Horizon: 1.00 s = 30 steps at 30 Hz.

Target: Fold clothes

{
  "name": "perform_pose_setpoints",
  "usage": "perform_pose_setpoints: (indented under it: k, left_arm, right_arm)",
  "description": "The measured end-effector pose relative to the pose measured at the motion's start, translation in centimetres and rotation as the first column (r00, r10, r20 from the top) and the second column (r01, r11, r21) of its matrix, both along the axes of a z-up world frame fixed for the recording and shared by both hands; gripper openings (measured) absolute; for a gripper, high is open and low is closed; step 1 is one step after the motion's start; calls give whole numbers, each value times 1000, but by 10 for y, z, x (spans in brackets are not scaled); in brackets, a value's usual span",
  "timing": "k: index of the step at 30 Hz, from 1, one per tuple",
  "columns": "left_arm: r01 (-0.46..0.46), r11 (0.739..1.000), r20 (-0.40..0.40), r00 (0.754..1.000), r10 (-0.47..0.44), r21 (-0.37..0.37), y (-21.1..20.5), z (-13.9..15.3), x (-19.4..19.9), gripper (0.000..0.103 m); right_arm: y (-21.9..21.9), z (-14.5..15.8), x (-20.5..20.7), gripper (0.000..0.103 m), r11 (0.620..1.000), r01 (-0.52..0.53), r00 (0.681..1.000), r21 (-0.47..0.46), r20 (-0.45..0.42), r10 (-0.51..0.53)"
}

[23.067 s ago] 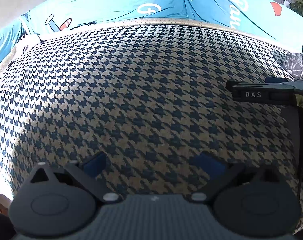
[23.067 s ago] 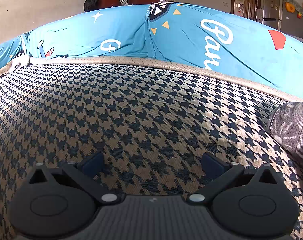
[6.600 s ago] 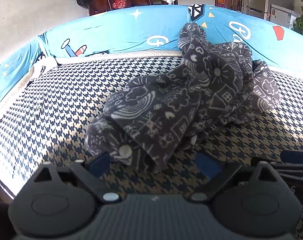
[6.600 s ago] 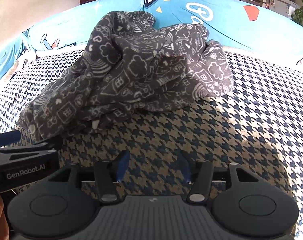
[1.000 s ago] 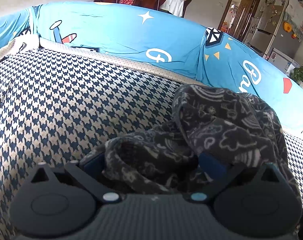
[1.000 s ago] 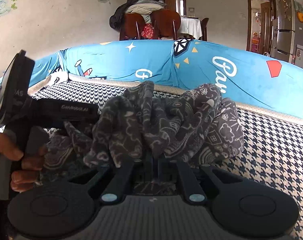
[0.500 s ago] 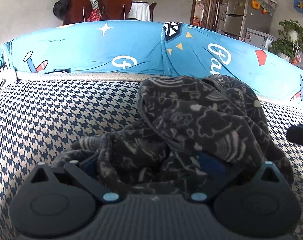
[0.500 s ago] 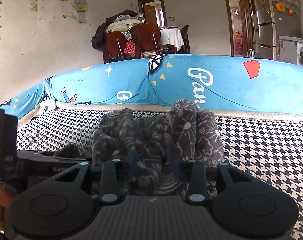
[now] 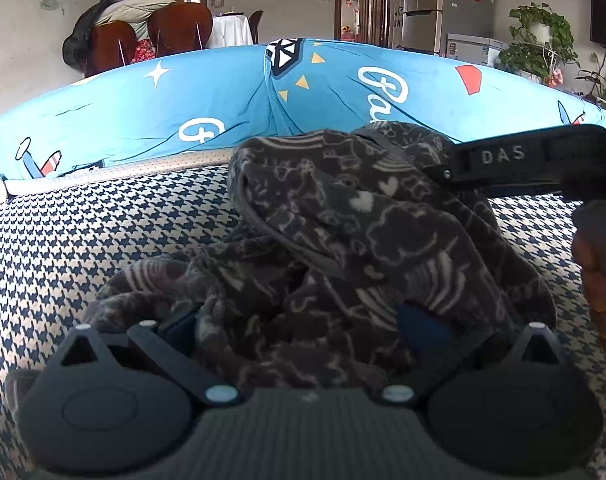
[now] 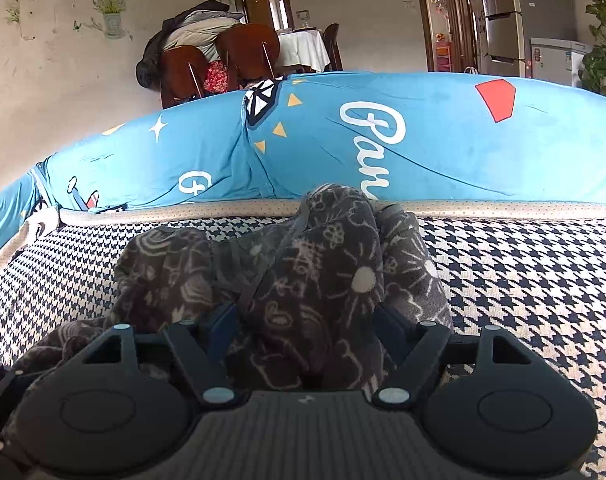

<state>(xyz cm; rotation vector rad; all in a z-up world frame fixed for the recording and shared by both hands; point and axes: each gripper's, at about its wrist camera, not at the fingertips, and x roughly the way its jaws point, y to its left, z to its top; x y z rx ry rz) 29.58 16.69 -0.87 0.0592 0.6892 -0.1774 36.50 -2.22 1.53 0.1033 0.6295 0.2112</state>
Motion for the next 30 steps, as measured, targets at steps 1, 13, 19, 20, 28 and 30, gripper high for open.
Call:
perform_pose_setpoints:
  k: [1,13,19,20,28,30]
  left_arm:
    - [4,1000,-5,1000,-4,-4,1,-1,0,103]
    - [52,997,-42,998,-54,-50,9,0,-13,103]
    - [76,994,-29,996,-79,-73,10,3,-34,103]
    - [84,994,-25,996,-85,-69,9,3,-38,103]
    - [110,994,-20,994,-111,-26,-6,-4,-71,103]
    - [108,994,-21,994,-109,-18,-7,-6,-77,103]
  right_arm:
    - [1,-3,4,76,1000,-1,1000,7,-9,1]
    - [17,-21,27,30,1000,-6,998,6,-57,6]
    - [12,-13,14,14,1000,15,1000,-1,-14,-15]
    - [10,-7,8,14,1000,21,1000,-7,12,-21]
    - [-25,38,-51,14,994,104,985,23,138,-107]
    - [-35,46,-66,14,991,129,979,38,154,-133]
